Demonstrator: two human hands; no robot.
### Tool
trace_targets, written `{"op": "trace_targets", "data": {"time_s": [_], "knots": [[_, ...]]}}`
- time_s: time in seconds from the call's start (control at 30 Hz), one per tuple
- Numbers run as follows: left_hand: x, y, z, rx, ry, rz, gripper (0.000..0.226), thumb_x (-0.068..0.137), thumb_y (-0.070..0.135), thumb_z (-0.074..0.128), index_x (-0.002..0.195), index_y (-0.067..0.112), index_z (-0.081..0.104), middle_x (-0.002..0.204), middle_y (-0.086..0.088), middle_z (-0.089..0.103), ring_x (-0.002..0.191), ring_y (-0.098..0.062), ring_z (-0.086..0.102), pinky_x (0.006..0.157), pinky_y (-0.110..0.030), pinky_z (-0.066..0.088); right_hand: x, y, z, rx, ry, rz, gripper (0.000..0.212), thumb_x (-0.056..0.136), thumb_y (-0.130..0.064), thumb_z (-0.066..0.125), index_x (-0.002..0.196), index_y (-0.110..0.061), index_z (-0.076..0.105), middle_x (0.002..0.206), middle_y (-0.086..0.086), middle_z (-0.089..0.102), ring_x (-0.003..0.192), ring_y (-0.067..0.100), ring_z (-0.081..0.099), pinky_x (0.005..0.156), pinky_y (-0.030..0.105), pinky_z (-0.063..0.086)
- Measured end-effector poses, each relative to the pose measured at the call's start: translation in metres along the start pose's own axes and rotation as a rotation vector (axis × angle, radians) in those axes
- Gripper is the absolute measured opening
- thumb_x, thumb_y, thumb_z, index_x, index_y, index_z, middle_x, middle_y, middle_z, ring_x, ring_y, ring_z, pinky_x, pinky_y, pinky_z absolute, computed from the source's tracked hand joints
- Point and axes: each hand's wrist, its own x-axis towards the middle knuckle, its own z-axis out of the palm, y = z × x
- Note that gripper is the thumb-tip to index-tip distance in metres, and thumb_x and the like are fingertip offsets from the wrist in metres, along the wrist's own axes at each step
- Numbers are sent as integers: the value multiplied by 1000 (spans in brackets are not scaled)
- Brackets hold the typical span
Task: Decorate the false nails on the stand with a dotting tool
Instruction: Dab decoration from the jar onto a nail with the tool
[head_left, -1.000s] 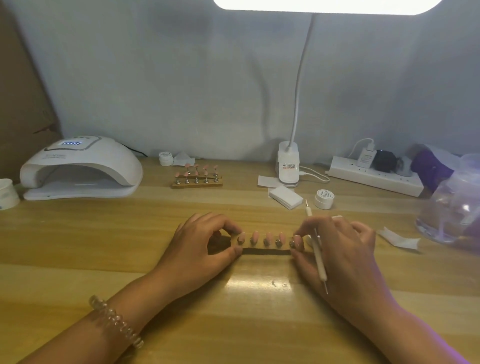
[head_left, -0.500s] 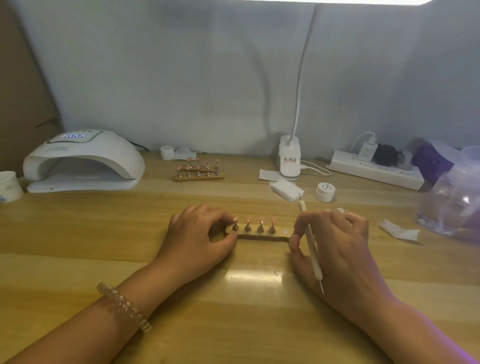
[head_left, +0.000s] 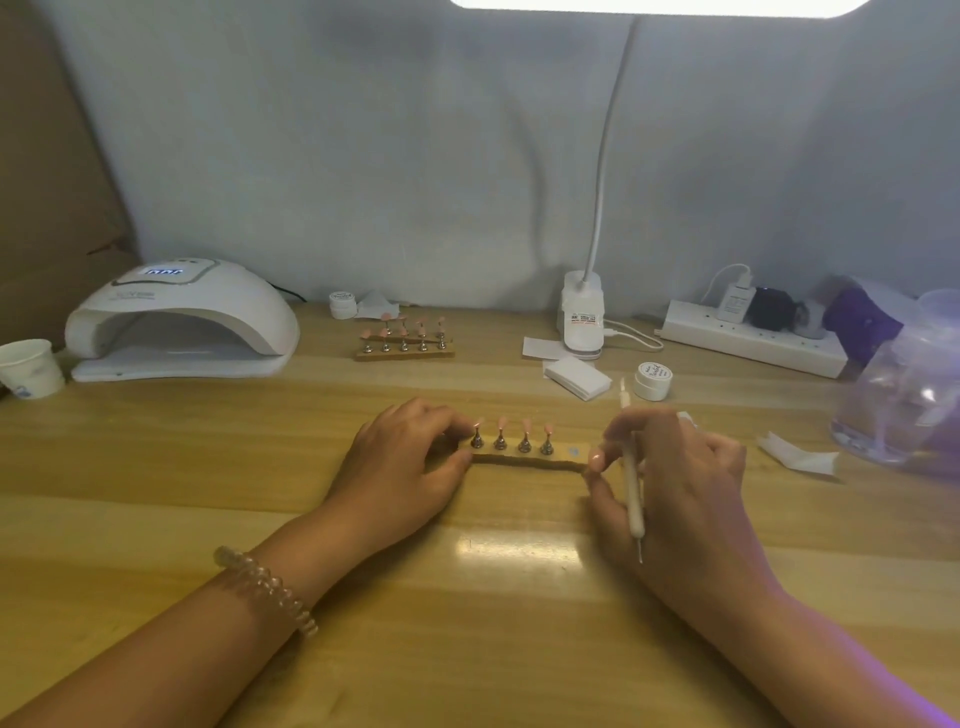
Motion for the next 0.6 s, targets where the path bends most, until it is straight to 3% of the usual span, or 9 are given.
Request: {"op": "trace_targets", "data": {"time_s": [0.1, 0.3, 0.47, 0.6], "knots": [[1, -1, -3, -91, -41, 0, 20, 90, 27, 69, 108, 33, 66, 105, 19, 58, 99, -6, 56, 95, -40, 46, 1, 5, 0, 23, 44, 56, 53, 77, -11, 79, 107, -29, 39, 87, -18, 60, 87, 12, 62, 80, 32, 23], [-2, 1, -1, -140, -50, 29, 20, 86, 26, 72, 105, 31, 68, 101, 21, 60, 93, -1, 57, 93, -44, 47, 0, 4, 3, -10, -11, 18, 51, 78, -12, 78, 108, -26, 40, 87, -17, 59, 84, 14, 60, 80, 38, 30], [-2, 1, 2, -58, 38, 9, 17, 87, 33, 70, 104, 36, 66, 99, 20, 60, 92, -5, 54, 92, -39, 45, 0, 3, 1, 50, -30, 3, 42, 80, -14, 73, 107, -26, 43, 86, -16, 60, 88, 12, 61, 83, 39, 32], [-2, 0, 3, -34, 65, -6, 24, 90, 32, 69, 113, 37, 69, 96, 18, 60, 89, -5, 53, 84, -31, 43, -1, -3, 1, 55, -122, -71, 39, 81, -20, 65, 106, -31, 37, 83, -17, 60, 87, 11, 60, 86, 40, 32]]}}
